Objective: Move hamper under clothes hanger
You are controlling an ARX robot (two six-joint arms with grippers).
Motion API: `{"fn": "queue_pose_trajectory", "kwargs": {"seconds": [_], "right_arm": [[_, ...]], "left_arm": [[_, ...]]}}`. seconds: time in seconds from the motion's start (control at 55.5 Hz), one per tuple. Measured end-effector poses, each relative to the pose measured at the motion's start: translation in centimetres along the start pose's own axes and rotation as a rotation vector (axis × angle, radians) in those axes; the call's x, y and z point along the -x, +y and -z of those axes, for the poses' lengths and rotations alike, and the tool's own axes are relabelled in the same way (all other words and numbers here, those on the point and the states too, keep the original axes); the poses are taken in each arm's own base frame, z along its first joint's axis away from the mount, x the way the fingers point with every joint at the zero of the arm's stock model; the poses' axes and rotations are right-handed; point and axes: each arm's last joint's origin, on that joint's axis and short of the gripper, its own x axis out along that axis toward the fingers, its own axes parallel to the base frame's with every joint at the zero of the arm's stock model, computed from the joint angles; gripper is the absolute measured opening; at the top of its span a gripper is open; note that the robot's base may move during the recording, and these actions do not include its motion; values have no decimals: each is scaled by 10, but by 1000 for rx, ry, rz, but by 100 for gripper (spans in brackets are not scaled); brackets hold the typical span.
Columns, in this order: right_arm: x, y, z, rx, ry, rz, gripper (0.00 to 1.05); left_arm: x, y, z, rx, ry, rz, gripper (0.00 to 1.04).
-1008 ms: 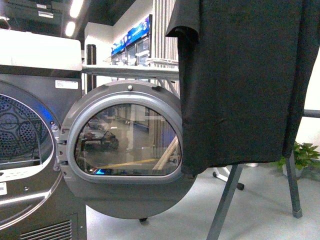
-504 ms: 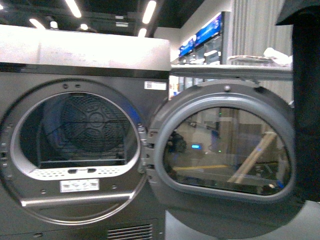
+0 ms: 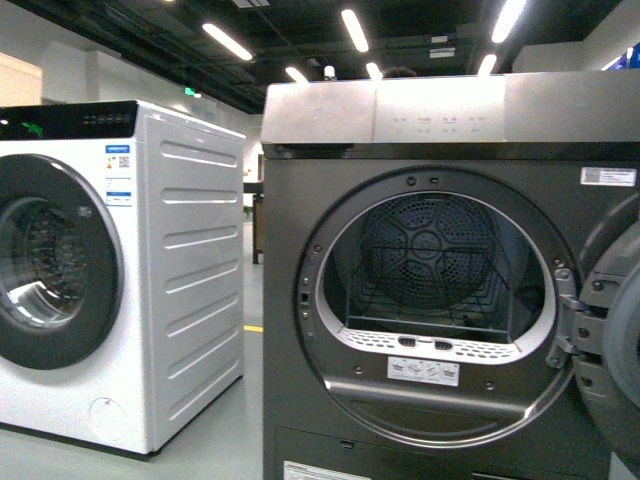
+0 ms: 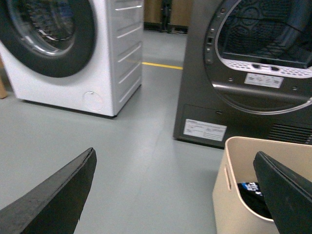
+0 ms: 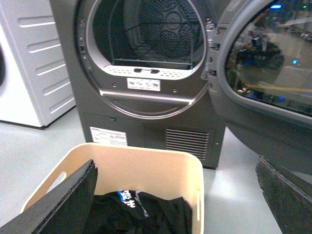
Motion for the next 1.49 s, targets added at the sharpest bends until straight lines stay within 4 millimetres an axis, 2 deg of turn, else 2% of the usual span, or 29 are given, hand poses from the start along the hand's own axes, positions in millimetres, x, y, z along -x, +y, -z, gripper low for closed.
{"fn": "queue_pose_trajectory", "kwargs": {"seconds": [0.396, 0.432, 0.468, 0.504, 0.576, 0.594, 0.63, 0.684, 0.702, 0.738, 0.756, 0.792, 0.864, 0.972, 1.026, 1.098, 1.261, 1.405, 1.495], "right_arm": [[0, 0, 0, 0, 0, 7, 97], [0, 0, 0, -2, 6, -4, 97], [-1, -1, -1, -34, 105, -102, 97], [-7, -3, -7, -73, 195, -208, 97], [-26, -6, -26, -93, 217, -288, 97], [-36, -7, -34, -90, 213, -296, 97], [-53, -8, -46, -79, 207, -312, 97], [-79, -8, -54, -70, 221, -317, 97], [-94, -9, -56, -71, 238, -306, 97], [-108, -9, -55, -74, 269, -300, 97], [-123, -9, -51, -80, 311, -296, 97], [-141, -9, -42, -86, 367, -287, 97], [-169, -9, -23, -91, 475, -265, 97], [-211, -11, 9, -82, 600, -205, 97], [-234, -12, 30, -71, 661, -166, 97], [-248, -14, 46, -56, 702, -140, 97], [-273, -14, 90, 1, 800, -103, 97], [-286, -17, 113, 25, 842, -69, 97], [-292, -21, 120, 25, 844, -55, 97]], "left_arm": [[0, 0, 0, 1, 2, 8, 98], [0, 0, 0, 11, 48, 29, 98], [-5, 2, -2, 39, 160, 92, 98], [-17, 6, -12, 49, 211, 82, 98], [-41, 9, -37, 34, 183, 51, 98], [-57, 10, -51, 24, 162, 39, 98], [-78, 11, -65, 11, 142, 32, 98], [-110, 10, -76, -2, 146, 26, 98], [-127, 9, -78, -9, 157, 24, 98], [-146, 7, -76, -22, 178, 20, 98], [-164, 5, -72, -28, 215, 22, 98], [-186, 3, -61, -29, 278, 22, 98], [-220, -4, -39, -50, 375, -4, 98], [-259, -18, 1, -96, 505, -25, 98], [-279, -31, 30, -150, 572, -23, 98], [-289, -42, 46, -175, 605, -8, 98], [-309, -85, 81, -243, 655, 39, 98], [-317, -116, 100, -229, 667, 61, 98], [-321, -128, 107, -204, 676, 64, 98]]}}
